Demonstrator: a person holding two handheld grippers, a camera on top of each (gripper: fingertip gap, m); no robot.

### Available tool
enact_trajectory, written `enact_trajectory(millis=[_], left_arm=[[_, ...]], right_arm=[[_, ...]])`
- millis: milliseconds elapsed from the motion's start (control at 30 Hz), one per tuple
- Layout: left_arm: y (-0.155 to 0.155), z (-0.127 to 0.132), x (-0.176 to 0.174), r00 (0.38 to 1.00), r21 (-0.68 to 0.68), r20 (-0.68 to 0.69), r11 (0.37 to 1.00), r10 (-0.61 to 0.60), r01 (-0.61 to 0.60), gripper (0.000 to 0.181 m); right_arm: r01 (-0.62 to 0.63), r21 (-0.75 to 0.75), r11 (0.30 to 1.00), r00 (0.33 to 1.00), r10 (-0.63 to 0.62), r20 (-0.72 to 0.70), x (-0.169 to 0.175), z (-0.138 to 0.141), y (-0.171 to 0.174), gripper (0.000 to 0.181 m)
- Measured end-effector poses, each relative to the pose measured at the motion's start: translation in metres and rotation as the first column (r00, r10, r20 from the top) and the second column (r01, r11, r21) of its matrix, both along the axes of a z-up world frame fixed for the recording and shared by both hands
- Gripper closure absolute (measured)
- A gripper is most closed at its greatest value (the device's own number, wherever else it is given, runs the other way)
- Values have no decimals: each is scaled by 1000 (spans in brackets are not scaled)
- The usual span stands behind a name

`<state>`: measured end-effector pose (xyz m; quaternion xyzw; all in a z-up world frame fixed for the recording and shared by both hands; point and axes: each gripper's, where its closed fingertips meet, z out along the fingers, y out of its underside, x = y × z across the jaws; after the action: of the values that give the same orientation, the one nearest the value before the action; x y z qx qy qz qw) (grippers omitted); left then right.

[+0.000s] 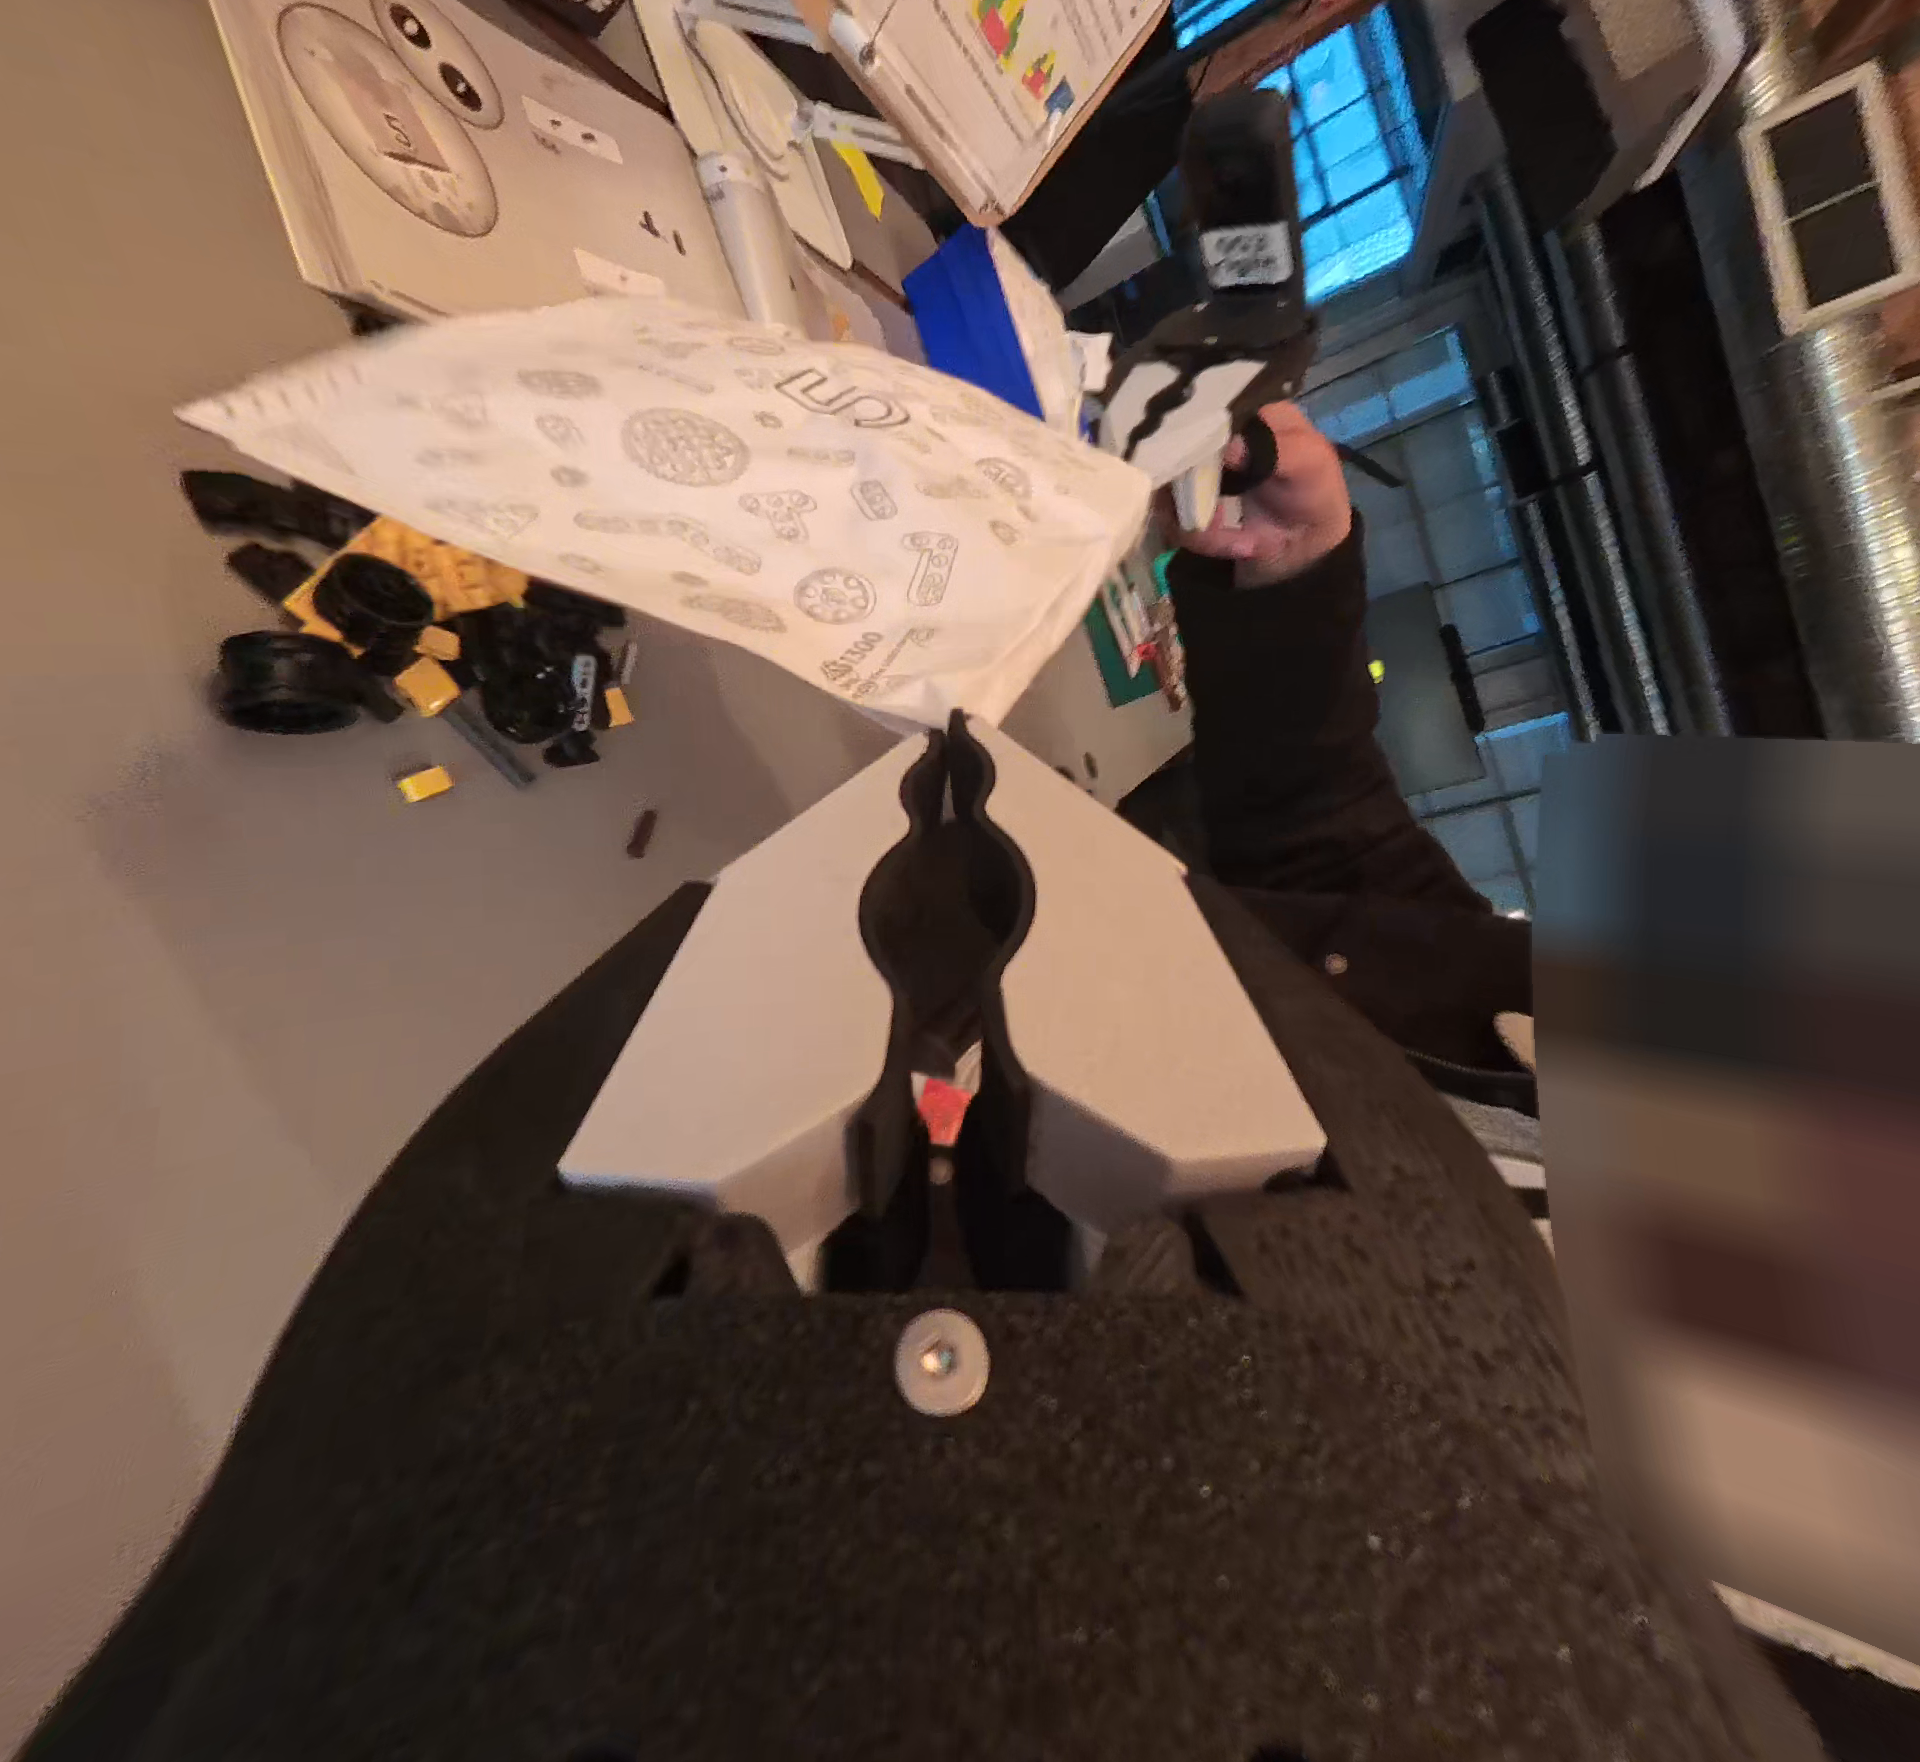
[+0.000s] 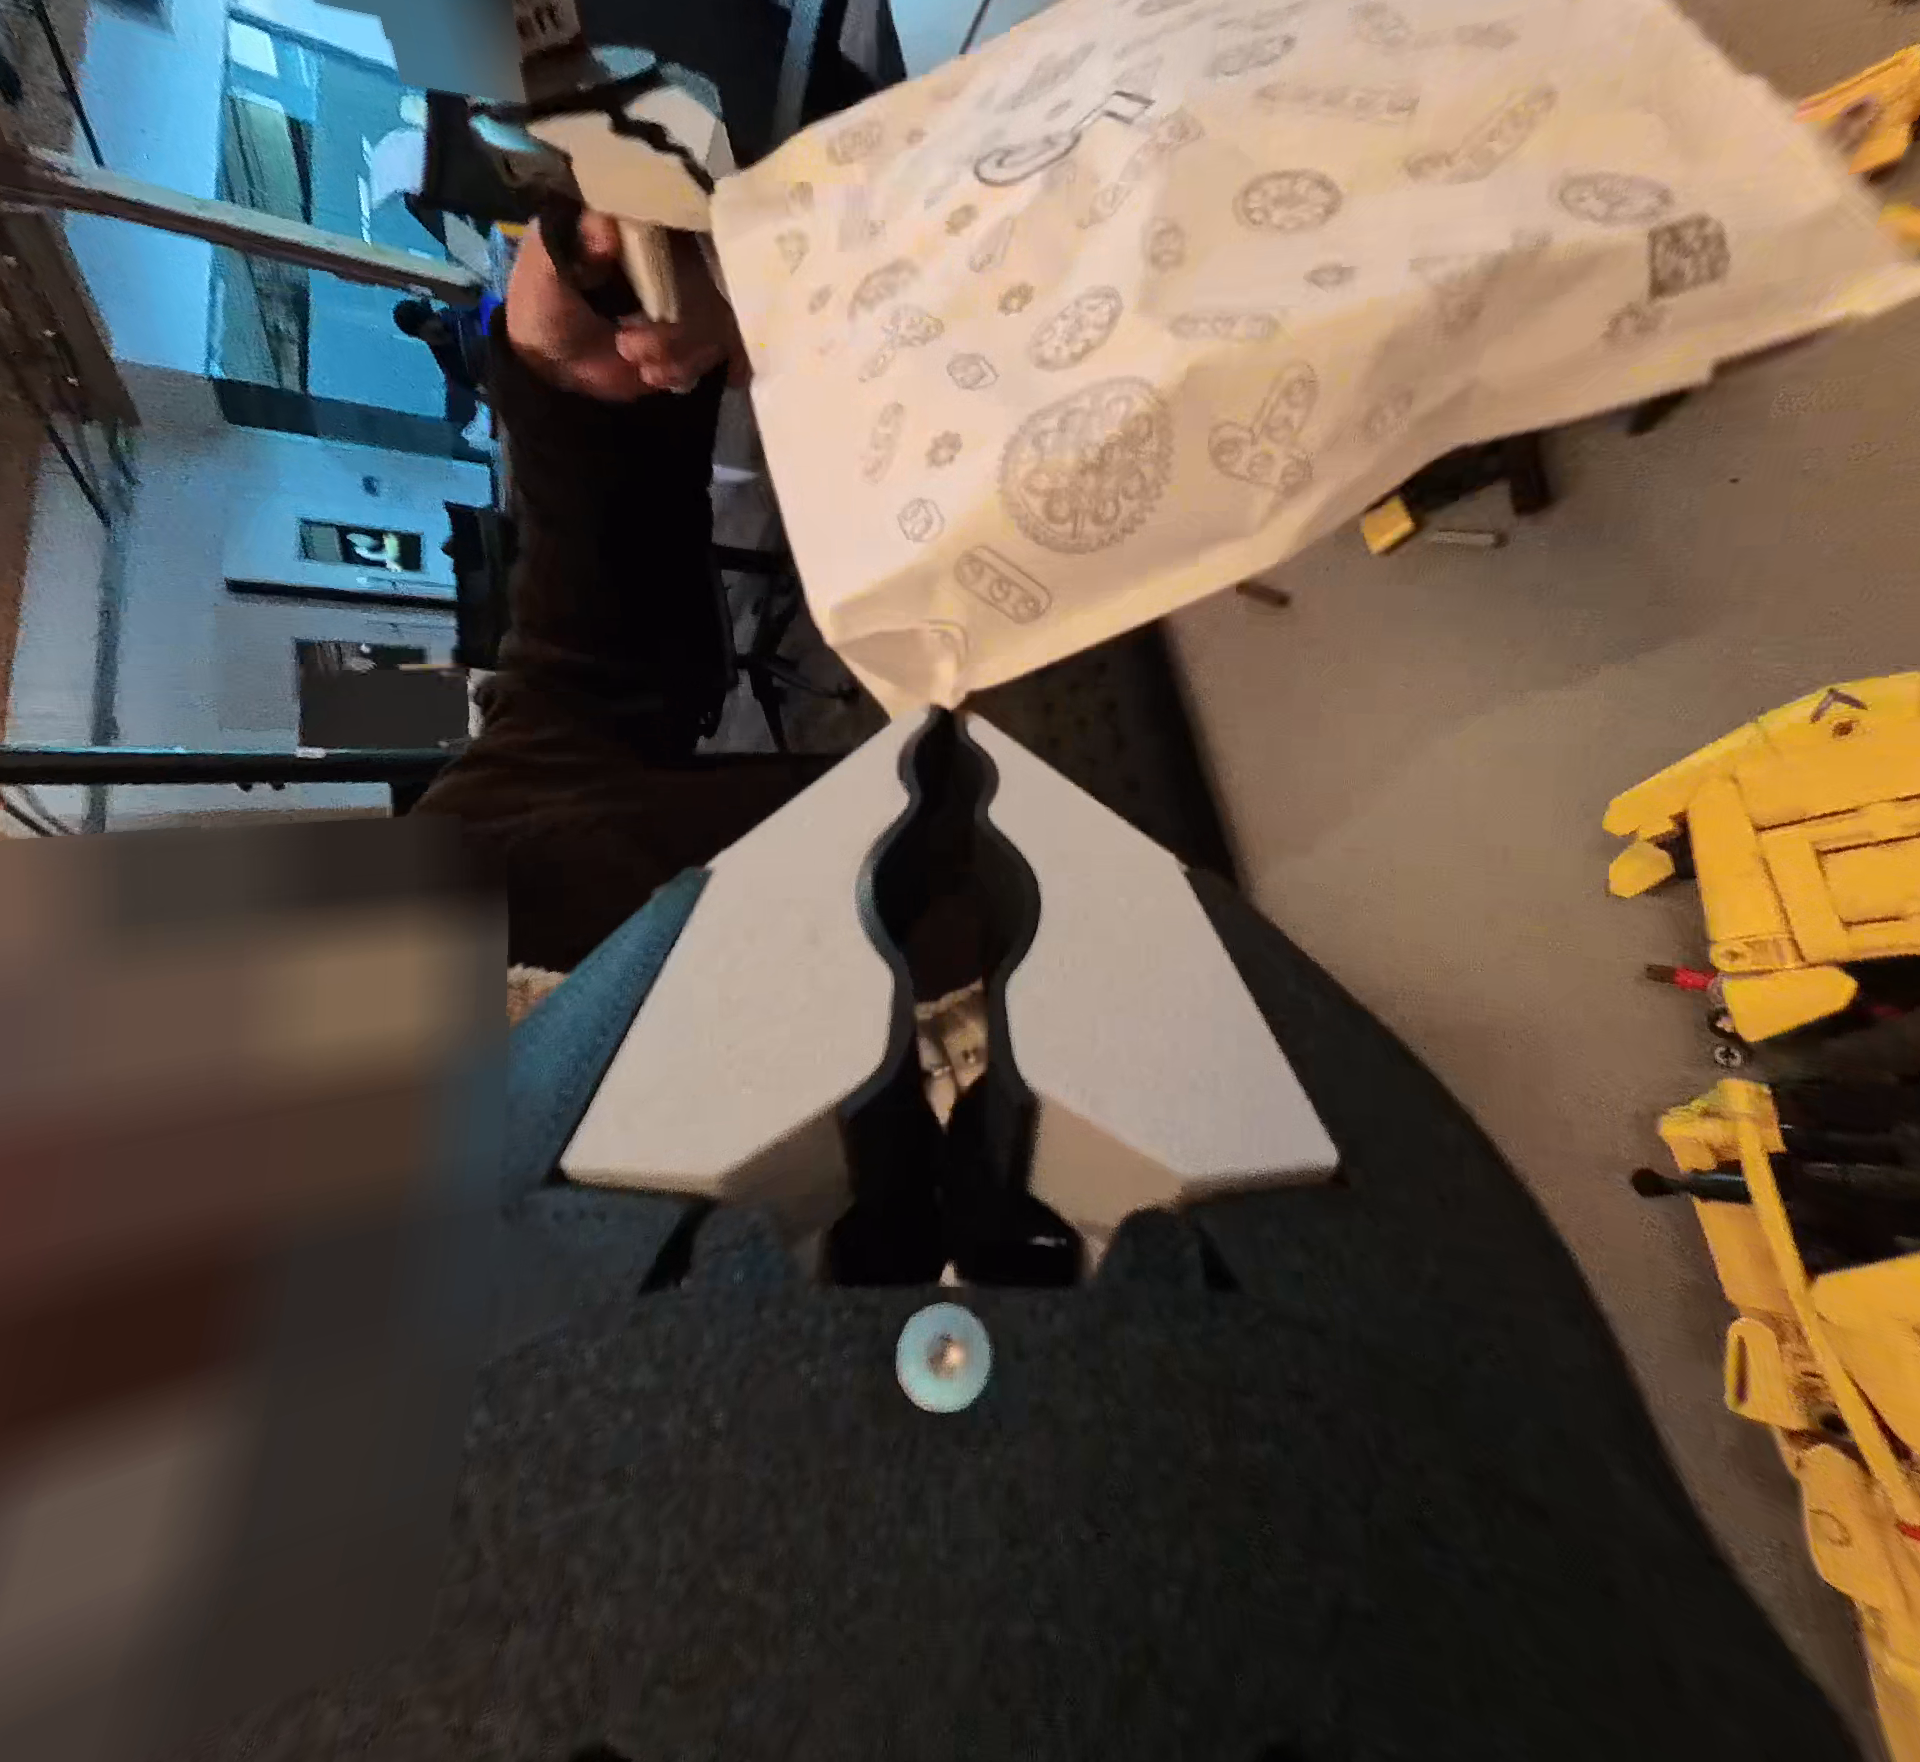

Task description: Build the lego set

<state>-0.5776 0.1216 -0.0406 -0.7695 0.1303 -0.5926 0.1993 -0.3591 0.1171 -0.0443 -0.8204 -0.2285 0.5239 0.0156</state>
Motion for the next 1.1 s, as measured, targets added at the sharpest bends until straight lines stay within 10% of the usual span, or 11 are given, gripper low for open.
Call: enact_trajectory(millis=[400,633,733,800,900,1100], left_arm=[[-7,15,23,999,7,-22,999,-50,50,181],[3,35,-11,999,59,34,997,40,-42,181],[0,45,-12,996,92,74,994,51,-57,181],[-2,50,-11,994,100,92,993,59,-68,181],[-6,51,-8,993,87,110,995,46,-56,181],[-11,54,-1,992,71,124,997,14,-23,181]], right_arm=[[25,-205,978,987,-57,-152,-22,19,0,181],[92,-33,995,983,-96,-157,6,35,10,181],[59,256,965,996,-38,-85,12,31,12,176],[16,558,830,1000,-5,-22,15,29,18,165],[18,893,449,999,33,-37,6,40,16,123],[-83,996,27,990,-108,86,1,14,25,113]])
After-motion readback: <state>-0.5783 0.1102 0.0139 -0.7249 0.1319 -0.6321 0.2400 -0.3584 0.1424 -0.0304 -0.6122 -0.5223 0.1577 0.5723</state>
